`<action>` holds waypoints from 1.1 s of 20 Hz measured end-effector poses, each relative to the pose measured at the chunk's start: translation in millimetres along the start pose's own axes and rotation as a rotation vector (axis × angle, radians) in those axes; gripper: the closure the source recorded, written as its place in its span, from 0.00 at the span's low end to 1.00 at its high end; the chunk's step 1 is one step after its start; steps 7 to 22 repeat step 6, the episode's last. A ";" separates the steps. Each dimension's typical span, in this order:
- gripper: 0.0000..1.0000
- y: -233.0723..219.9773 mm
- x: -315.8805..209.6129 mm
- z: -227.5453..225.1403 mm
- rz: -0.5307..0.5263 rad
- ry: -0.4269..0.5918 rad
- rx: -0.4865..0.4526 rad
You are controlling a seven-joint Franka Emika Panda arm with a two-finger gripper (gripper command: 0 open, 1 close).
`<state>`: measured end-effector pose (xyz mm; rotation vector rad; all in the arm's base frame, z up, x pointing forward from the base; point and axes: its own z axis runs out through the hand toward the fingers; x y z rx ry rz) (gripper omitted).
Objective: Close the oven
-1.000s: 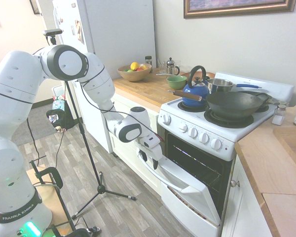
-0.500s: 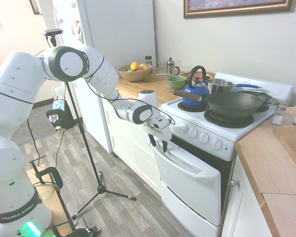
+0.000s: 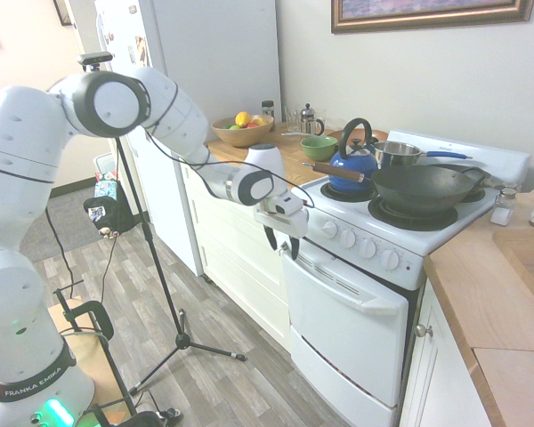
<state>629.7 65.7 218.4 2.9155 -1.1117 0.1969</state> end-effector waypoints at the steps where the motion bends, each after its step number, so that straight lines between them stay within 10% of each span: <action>1: 0.00 5.2 -11.6 -12.5 -0.007 -0.018 -0.003; 22: 0.00 47.8 -63.5 -63.1 -0.016 -0.078 -0.007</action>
